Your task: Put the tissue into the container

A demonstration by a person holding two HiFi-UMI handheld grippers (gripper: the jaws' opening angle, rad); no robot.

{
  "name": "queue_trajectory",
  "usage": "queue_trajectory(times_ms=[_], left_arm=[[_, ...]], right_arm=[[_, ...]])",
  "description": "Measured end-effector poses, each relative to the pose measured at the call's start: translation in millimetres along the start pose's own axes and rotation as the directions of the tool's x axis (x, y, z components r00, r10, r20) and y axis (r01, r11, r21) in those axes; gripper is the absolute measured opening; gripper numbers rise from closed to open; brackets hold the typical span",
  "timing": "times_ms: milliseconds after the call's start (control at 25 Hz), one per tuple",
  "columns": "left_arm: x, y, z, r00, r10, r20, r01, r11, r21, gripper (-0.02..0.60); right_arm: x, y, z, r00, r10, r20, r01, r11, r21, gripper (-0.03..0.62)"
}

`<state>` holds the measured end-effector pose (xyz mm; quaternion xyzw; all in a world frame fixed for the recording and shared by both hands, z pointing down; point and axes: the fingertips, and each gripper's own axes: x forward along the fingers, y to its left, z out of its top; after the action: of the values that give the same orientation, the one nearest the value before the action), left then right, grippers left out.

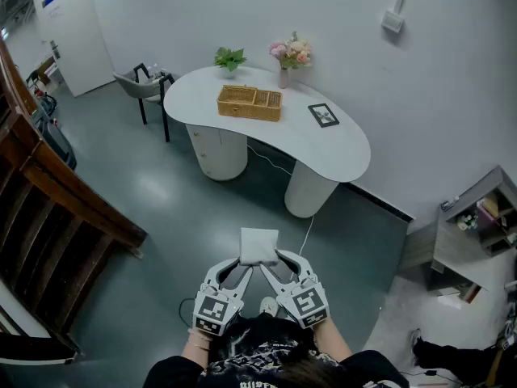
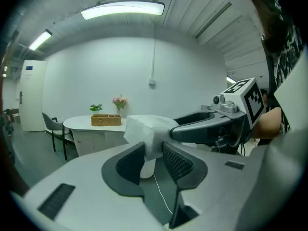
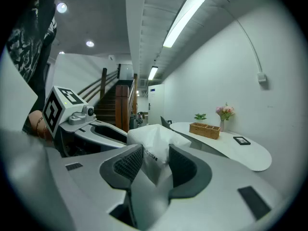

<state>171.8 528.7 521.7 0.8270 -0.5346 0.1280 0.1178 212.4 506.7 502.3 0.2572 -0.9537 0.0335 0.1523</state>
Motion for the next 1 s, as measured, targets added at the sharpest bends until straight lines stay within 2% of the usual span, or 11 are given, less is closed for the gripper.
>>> queue_trajectory(times_ms=[360,720,1000], left_arm=[[22.6,-8.8,4.3,1.0,0.027,0.007,-0.027,1.0,-0.004,0.133],[46.9,-19.8,6.2,0.997,0.065,0.034,-0.065,0.998,-0.007,0.133],[63.2,-9.5,6.9,1.0,0.019,0.014,-0.019,1.0,-0.011,0.133]], right_arm=[[-4.8,-23.7,-4.0,1.0,0.022,0.013,-0.021,0.999,-0.025,0.193],[-10.9,-49.7,-13.2,0.999,0.027,0.033,-0.027,1.0,0.001,0.198],[0.7,-63.1,-14.6,0.999,0.037,0.03,-0.036,0.999,-0.025,0.198]])
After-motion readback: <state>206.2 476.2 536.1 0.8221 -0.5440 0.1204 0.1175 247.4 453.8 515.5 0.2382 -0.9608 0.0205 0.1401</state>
